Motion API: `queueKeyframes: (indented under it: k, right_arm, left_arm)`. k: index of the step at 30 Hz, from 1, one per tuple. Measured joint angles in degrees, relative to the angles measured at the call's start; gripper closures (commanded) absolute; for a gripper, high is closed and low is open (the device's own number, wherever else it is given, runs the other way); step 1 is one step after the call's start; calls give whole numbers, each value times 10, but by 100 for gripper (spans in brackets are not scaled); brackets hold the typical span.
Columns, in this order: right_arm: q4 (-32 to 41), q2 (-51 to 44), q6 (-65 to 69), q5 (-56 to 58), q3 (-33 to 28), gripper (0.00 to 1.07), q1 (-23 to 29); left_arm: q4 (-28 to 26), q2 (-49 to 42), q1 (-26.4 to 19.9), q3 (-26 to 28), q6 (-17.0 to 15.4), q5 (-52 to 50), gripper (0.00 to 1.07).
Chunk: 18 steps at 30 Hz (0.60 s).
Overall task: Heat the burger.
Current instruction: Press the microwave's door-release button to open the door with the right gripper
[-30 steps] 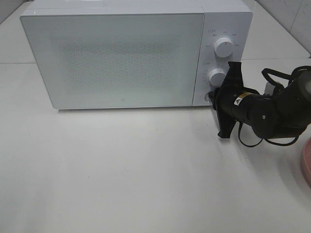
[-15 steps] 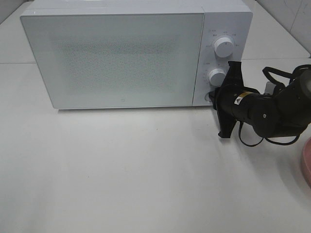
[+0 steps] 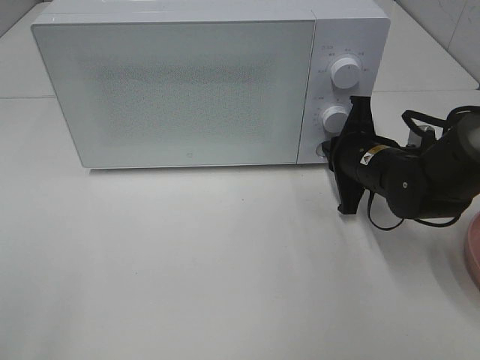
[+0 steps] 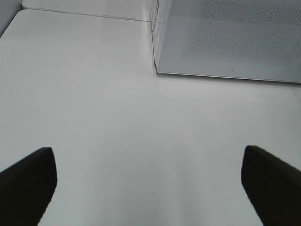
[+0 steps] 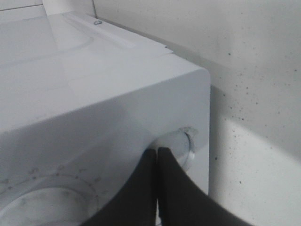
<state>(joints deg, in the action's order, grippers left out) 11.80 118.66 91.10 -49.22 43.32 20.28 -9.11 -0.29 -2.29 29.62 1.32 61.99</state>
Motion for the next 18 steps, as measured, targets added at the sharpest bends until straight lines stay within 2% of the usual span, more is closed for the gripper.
queueKeyframes:
  k: [10,18]
  right_arm:
    - [5,29,-26,-36,13,107,3]
    - [45,34,-48,-26,27,107,10]
  left_arm:
    - [0,0,0,0,0,0,6]
    - [0,0,0,0,0,0,6]
